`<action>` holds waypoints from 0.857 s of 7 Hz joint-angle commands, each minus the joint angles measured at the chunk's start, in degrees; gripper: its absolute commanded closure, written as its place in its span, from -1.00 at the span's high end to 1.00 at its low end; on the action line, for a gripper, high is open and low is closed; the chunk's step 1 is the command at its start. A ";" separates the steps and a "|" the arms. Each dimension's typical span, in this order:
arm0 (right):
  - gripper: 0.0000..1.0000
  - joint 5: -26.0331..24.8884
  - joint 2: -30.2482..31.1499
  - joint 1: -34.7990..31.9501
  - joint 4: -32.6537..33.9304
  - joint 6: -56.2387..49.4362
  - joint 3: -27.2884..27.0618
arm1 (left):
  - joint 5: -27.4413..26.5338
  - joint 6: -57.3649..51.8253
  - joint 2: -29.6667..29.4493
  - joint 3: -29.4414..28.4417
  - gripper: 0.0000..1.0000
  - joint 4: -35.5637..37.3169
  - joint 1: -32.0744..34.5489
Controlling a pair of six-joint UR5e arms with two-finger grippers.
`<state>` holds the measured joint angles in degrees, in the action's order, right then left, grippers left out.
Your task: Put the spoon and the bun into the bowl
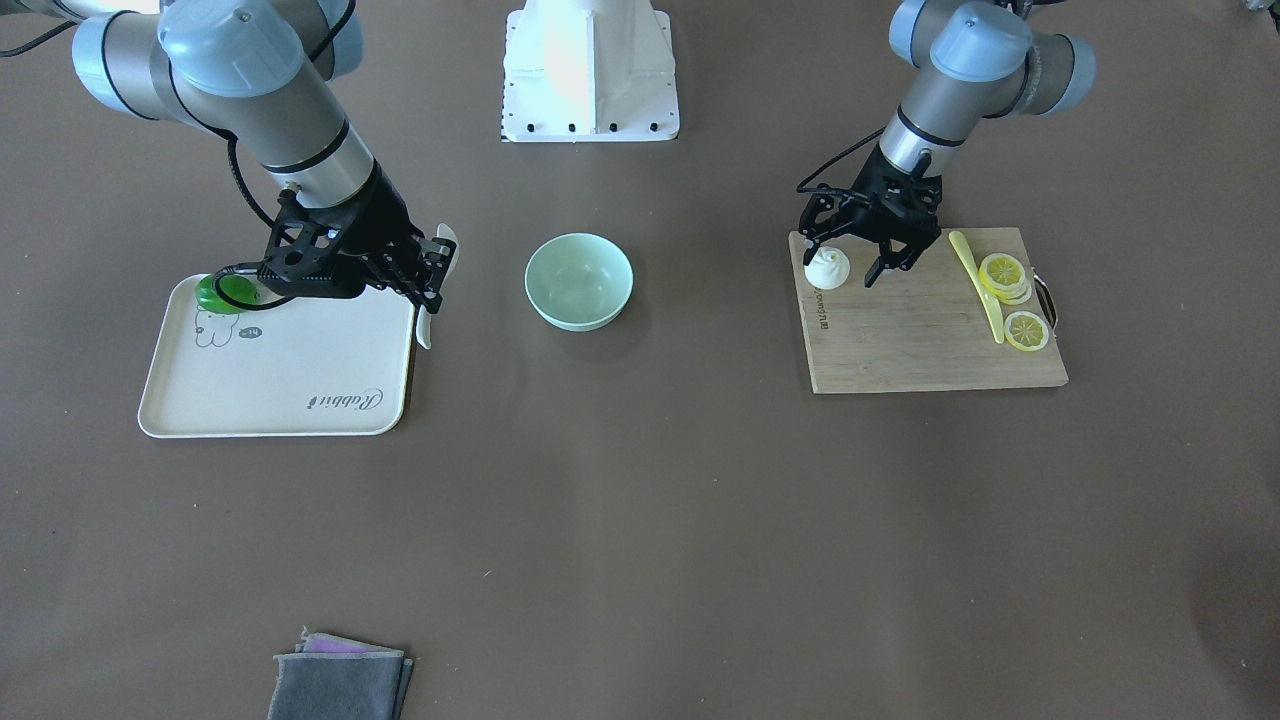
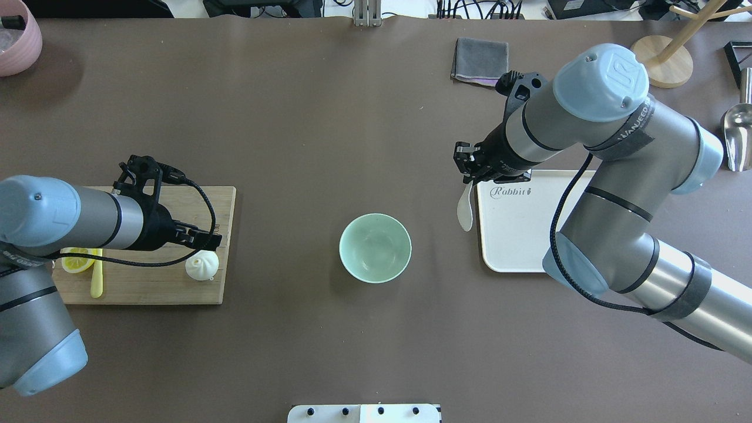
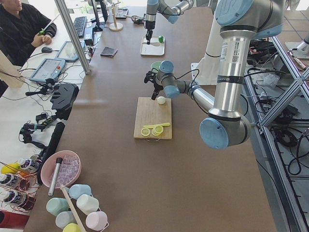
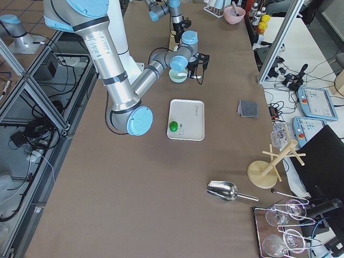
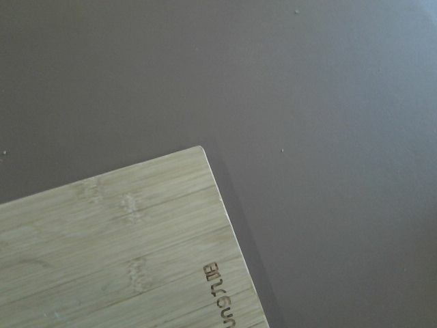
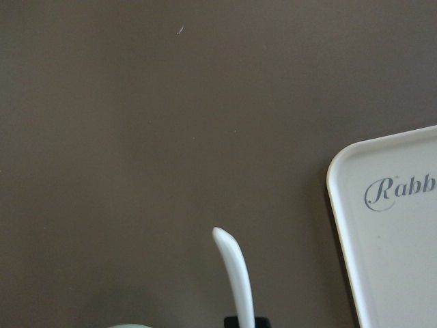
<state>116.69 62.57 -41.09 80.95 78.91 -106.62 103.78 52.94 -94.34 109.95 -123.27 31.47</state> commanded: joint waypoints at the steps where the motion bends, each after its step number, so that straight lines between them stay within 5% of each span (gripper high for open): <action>1: -1.00 -0.06 -1.13 0.39 0.00 1.07 0.00 | -1.82 1.29 2.22 0.00 0.71 -2.23 -2.72; 2: -1.00 -0.32 -1.48 0.48 0.00 1.07 0.00 | -2.44 1.72 2.32 0.00 0.58 -2.23 -3.51; 4: -1.00 -0.59 -1.49 0.57 0.00 1.07 0.01 | -2.01 6.02 2.32 0.52 -0.99 -2.50 -3.60; 6: -1.00 -0.59 -1.57 0.57 0.00 1.07 0.00 | -2.01 6.12 2.40 1.65 -1.00 -2.41 -3.17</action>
<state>116.12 61.06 -40.56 80.99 79.98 -106.60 101.67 58.72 -92.05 110.71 -125.74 28.02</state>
